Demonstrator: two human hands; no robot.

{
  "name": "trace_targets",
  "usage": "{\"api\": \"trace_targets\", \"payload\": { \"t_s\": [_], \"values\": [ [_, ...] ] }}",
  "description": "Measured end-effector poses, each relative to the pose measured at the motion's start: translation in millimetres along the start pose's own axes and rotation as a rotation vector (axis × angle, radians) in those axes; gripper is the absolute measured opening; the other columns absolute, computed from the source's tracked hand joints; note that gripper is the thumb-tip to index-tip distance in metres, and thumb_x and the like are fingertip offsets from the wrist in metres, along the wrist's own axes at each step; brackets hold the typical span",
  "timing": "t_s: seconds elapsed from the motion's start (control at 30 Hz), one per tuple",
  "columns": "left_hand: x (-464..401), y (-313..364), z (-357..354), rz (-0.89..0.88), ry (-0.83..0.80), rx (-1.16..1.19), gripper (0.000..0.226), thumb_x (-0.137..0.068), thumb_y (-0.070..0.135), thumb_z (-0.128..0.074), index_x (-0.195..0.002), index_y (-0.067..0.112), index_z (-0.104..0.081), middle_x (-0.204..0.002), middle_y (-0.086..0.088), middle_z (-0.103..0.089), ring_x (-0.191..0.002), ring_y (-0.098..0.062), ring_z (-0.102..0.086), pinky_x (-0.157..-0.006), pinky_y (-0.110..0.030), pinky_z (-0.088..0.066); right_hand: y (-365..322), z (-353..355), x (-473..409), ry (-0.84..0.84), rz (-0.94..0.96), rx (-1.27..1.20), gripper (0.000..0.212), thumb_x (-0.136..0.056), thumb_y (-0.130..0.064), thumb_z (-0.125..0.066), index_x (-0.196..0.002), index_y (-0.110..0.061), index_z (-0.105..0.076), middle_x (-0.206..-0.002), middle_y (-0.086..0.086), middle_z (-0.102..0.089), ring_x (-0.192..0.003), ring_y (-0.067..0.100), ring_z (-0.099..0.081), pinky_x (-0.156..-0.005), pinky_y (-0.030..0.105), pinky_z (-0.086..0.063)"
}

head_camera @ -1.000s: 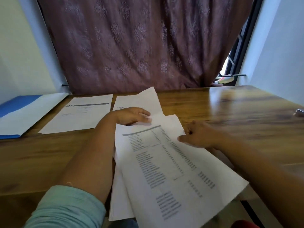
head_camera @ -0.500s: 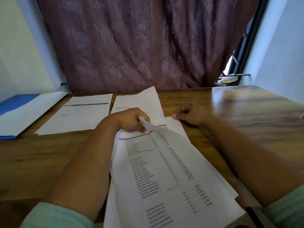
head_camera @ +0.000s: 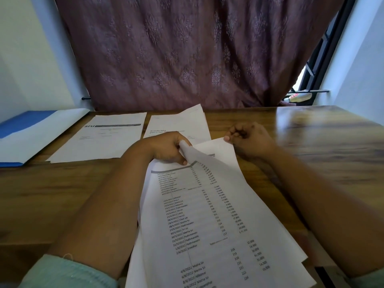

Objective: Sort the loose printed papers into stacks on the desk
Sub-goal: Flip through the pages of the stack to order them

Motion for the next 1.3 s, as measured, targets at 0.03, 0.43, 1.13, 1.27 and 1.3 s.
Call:
{"api": "trace_targets", "payload": {
  "t_s": [0.03, 0.43, 1.13, 1.27, 1.3],
  "values": [
    [0, 0, 0, 0.000, -0.001, -0.001, 0.028, -0.081, 0.015, -0.079, -0.107, 0.026, -0.075, -0.107, 0.007, -0.073, -0.101, -0.018, -0.069, -0.097, -0.048, -0.053, 0, 1, 0, 0.019, 0.019, 0.008, 0.006, -0.087, -0.019, -0.072, -0.083, -0.015, -0.071, -0.079, 0.002, -0.070, -0.071, 0.013, -0.061, -0.054, 0.004, -0.043],
    [6, 5, 2, 0.024, 0.016, 0.026, 0.030, -0.081, 0.011, -0.079, -0.106, 0.026, -0.074, -0.105, 0.009, -0.074, -0.098, -0.014, -0.069, -0.096, -0.043, -0.054, -1, 2, 1, 0.003, -0.027, -0.057, 0.011, -0.097, -0.027, -0.057, -0.093, -0.018, -0.061, -0.081, -0.004, -0.066, -0.075, 0.009, -0.063, -0.062, 0.018, -0.047],
    [4, -1, -3, 0.062, 0.005, 0.390, 0.035, -0.086, 0.003, -0.070, -0.120, 0.006, -0.061, -0.111, -0.010, -0.073, -0.103, -0.029, -0.070, -0.095, -0.052, -0.053, 37, 30, 25, -0.507, -0.511, -0.346, 0.032, -0.083, -0.001, -0.069, -0.113, -0.012, -0.065, -0.109, 0.005, -0.073, -0.097, 0.019, -0.071, -0.069, 0.025, -0.060],
    [4, -1, -3, 0.069, 0.004, 0.372, 0.036, -0.087, 0.007, -0.070, -0.122, 0.010, -0.061, -0.113, -0.008, -0.073, -0.104, -0.028, -0.070, -0.094, -0.050, -0.054, 49, 59, 1, 0.141, -0.423, -0.024, 0.026, -0.089, -0.024, -0.069, -0.111, -0.010, -0.069, -0.103, 0.005, -0.070, -0.094, 0.025, -0.067, -0.084, 0.035, -0.055],
    [3, -2, -4, 0.073, -0.003, 0.375, 0.036, -0.087, 0.008, -0.070, -0.122, 0.011, -0.061, -0.114, -0.008, -0.073, -0.104, -0.028, -0.070, -0.094, -0.051, -0.054, 47, 71, 1, 0.334, -0.416, -0.035, 0.028, -0.092, -0.028, -0.063, -0.113, -0.009, -0.068, -0.106, 0.007, -0.069, -0.097, 0.027, -0.065, -0.086, 0.034, -0.052]
  ]
}}
Point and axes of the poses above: each hand's wrist, its own x-axis away from the middle knuckle, its own z-axis out of the back of the hand, y = z × x, the point moved 5 cm from there along -x, towards the middle knuckle
